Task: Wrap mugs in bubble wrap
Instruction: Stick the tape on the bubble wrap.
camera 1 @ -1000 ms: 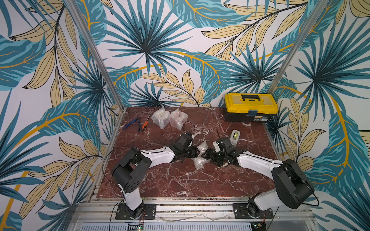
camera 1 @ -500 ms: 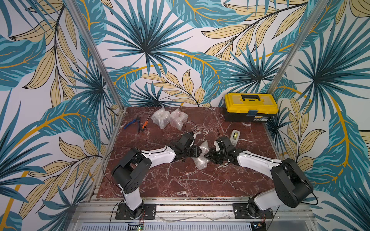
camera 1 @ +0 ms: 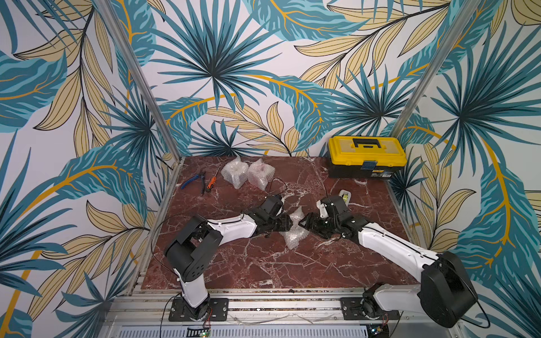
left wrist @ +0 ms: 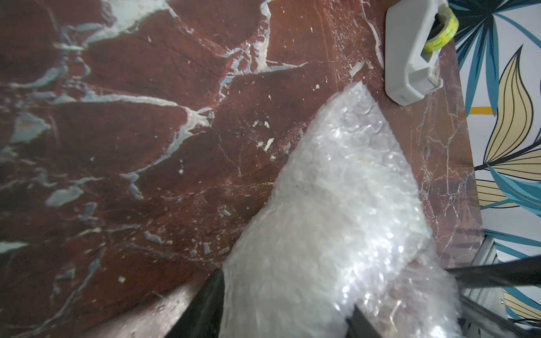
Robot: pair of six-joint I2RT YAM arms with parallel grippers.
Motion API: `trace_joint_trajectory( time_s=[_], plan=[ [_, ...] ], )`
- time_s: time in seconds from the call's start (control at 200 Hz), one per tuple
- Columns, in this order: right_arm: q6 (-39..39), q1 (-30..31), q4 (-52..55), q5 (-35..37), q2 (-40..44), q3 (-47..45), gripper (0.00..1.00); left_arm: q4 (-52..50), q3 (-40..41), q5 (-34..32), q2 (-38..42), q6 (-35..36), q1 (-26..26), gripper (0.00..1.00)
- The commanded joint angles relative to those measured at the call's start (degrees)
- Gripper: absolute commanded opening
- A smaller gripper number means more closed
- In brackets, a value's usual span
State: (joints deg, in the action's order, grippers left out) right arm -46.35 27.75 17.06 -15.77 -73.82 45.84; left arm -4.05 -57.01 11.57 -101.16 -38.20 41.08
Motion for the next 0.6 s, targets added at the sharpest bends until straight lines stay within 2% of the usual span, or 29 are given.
trace_joint_trajectory(
  time_s=[0.0,0.125,0.285,0.511,0.596],
  plan=[
    [4.56,0.15,4.62,5.03,0.83,1.35,0.73,-5.17,0.87,-1.10,-1.04,0.40,0.23,0.52],
    [6.53,-0.23,5.12,8.16,-4.81,5.68,0.78,-5.18,0.85,-0.98,-1.49,0.40,0.27,0.52],
    [5.85,-1.04,3.12,9.44,-13.63,10.97,0.79,-5.19,0.85,-0.76,-1.84,0.40,0.32,0.52],
    [1.76,-1.92,-0.12,10.89,-20.43,11.17,0.79,-5.17,1.15,-0.76,-2.15,0.57,0.32,0.52],
    [-0.44,-2.08,-0.22,9.46,-22.50,10.38,0.79,-5.20,1.20,-0.76,-2.19,0.49,0.34,0.52]
  ],
)
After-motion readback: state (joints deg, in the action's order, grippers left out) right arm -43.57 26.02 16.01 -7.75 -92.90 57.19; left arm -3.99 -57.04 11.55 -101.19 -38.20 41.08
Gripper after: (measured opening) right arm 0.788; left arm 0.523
